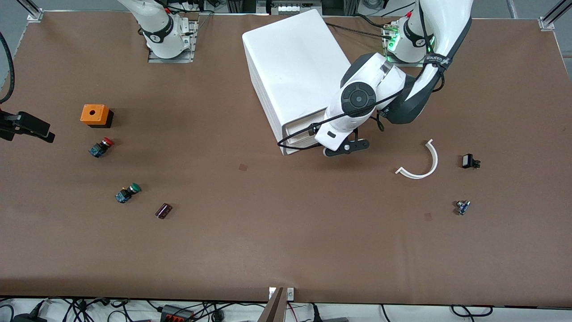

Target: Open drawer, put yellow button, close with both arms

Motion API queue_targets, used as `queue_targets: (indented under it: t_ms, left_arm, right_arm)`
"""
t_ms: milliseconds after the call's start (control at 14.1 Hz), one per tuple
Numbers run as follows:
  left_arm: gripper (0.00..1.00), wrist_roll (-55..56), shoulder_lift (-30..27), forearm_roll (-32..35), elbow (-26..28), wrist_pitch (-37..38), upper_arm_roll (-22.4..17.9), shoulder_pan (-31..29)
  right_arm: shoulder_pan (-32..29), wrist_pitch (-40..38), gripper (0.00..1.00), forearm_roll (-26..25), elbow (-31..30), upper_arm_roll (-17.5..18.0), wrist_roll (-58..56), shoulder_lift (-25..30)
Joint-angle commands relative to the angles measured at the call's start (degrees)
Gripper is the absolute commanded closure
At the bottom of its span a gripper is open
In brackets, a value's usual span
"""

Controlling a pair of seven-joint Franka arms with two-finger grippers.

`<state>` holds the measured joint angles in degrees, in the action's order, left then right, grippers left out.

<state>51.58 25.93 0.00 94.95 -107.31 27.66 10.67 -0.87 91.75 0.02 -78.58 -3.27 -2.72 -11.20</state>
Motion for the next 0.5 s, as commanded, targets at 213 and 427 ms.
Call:
queue_targets:
  t_ms: [213,427]
  left_arm:
    - [0.0,0.02,-1.32,-2.54,1.38,1.22,1.08,-0.04]
    - [0.0,0.02,-1.32,-2.55,1.38,2.01,2.66,-0.56]
  right_arm:
    - [-0.89,2.72,0.0,-0.37,-10.16,1.07,-0.27,6.26]
    - [-0.97,4.75,0.0,-0.54,-17.03,1.07,-0.27,10.75]
